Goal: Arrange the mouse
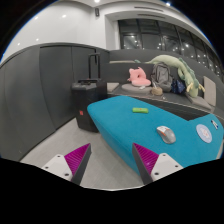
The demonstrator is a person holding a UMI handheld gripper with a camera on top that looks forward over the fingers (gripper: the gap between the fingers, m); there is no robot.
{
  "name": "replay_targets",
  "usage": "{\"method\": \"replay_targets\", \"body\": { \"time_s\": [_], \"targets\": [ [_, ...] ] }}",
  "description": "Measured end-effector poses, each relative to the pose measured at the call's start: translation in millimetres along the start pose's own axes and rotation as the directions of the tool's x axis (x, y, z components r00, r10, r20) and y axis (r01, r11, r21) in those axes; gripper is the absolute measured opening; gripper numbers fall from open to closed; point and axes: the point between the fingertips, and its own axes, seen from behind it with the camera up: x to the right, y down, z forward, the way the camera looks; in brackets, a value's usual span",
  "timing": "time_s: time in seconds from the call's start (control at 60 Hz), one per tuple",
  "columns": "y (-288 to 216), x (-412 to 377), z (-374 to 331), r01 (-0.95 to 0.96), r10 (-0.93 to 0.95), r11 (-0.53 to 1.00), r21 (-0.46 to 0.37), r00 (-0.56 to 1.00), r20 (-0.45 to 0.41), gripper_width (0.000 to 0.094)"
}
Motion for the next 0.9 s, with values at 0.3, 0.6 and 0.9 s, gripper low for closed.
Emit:
{"method": "replay_targets", "body": {
  "time_s": [0.3,0.6,0.9],
  "targets": [
    [18.0,108.8,31.3,-0.09,0.084,0.996,-0.013,0.969,-0.234,0.0849],
    [40.2,198.7,40.9,-0.173,0.153,0.985,-0.011,0.895,-0.419,0.0863],
    [25.5,248.3,87.2,-0.141,0.126,0.99,0.001,0.877,-0.464,0.0849]
  ]
}}
